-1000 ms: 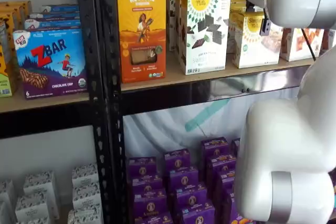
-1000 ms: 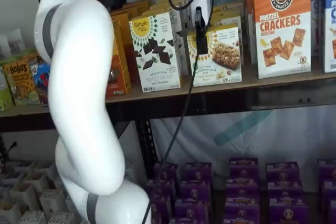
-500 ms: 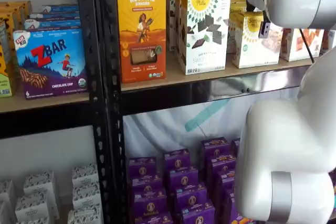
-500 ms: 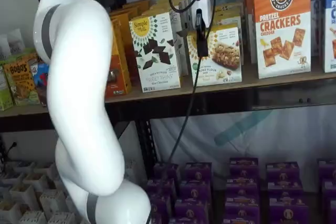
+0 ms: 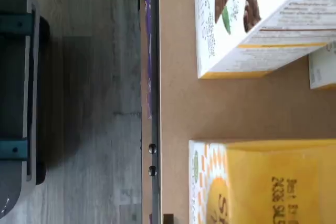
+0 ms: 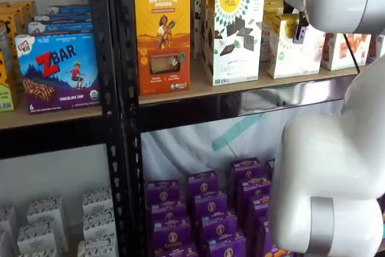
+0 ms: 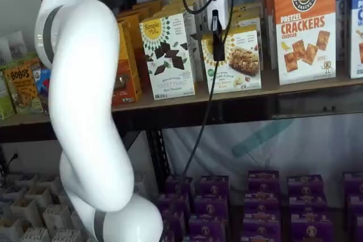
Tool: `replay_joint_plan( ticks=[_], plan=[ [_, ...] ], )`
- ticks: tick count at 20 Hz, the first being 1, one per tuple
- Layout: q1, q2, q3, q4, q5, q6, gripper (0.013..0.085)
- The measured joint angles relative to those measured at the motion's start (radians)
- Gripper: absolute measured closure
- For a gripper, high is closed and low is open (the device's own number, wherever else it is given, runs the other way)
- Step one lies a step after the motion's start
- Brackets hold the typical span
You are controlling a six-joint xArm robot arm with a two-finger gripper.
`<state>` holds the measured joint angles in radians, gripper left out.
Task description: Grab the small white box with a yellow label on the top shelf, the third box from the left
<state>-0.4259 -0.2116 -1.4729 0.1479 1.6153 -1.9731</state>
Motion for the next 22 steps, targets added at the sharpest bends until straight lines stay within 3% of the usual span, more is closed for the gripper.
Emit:
replay_joint_plan(
  ticks=[6, 8, 16, 17, 22],
  plan=[
    [-0.01, -0.011, 0.015, 0.023, -0.022, -0.008, 0.053],
    [-0.01, -0.013, 0.018, 0.024, -0.026, -0.008, 0.061],
    [-0.007, -0.016, 0.022, 0.027, -0.029, -0.006, 0.061],
    [-0.007, -0.015, 0.02, 0.027, -0.026, -0.005, 0.065],
    [-0.007, -0.006, -0.002, 0.027, 0.006, -0.002, 0.065]
  ],
)
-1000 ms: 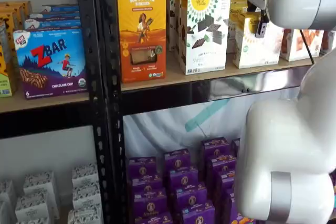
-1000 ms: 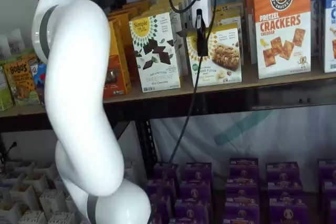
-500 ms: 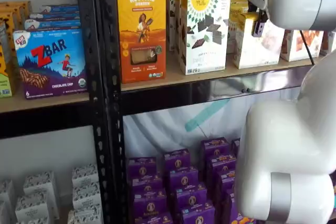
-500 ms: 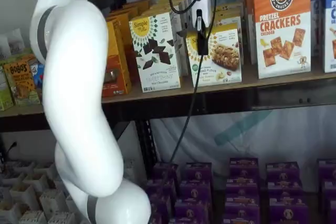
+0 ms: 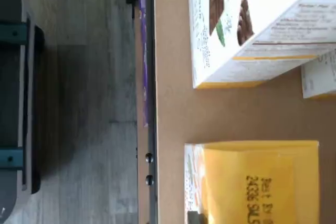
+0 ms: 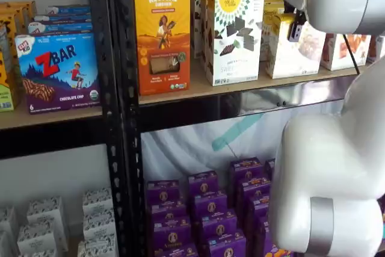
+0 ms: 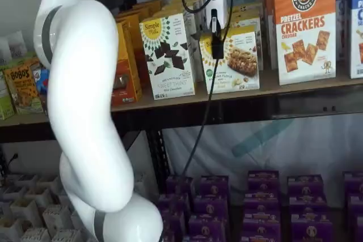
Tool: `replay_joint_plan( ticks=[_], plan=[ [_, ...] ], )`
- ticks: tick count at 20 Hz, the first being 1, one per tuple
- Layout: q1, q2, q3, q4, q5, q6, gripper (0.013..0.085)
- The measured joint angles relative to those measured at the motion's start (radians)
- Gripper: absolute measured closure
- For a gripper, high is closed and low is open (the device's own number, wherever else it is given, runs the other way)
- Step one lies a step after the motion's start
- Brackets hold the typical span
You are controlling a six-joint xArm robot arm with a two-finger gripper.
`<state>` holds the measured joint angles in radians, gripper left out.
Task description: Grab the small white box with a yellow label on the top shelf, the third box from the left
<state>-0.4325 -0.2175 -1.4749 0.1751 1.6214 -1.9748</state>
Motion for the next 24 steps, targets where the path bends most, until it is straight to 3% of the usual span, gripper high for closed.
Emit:
replay_joint_plan(
  ticks=[14, 24],
  plan=[
    [-0.048, -0.063, -0.025, 0.002, 0.2, -0.028, 0.065],
    [-0.064, -0.178, 0.069, -0.007, 0.224, -0.044, 0.065]
  ],
)
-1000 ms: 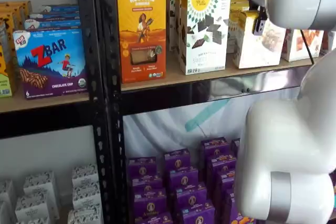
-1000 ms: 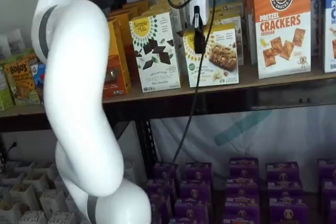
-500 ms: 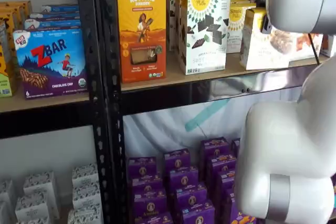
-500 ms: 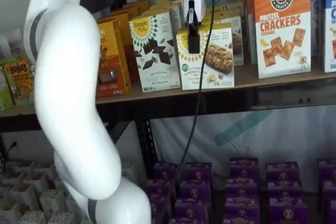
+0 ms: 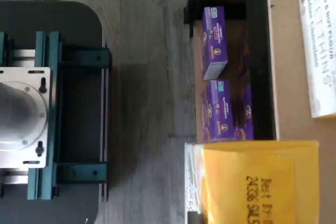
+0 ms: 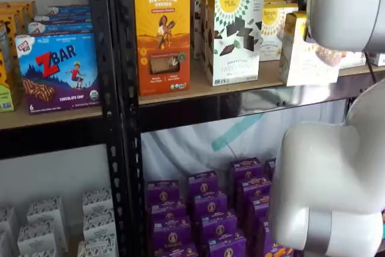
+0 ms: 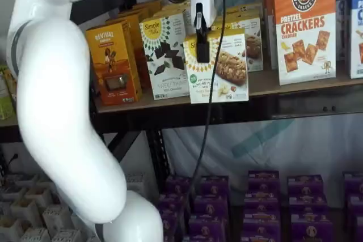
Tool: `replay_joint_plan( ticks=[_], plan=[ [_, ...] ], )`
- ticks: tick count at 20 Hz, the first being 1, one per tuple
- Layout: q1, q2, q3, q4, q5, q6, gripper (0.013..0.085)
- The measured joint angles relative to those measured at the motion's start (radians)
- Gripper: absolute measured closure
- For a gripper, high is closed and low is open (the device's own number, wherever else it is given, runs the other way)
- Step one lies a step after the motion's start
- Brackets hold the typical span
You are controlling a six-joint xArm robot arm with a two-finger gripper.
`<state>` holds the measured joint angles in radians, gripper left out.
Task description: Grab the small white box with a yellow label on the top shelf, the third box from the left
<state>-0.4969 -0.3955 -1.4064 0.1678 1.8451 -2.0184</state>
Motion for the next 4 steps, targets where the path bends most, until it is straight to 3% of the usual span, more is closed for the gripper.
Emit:
replay_joint_plan(
  ticks=[4],
  plan=[
    [0.003, -0.032, 0.033, -0.009, 0.0, 0.001, 0.065]
  ],
)
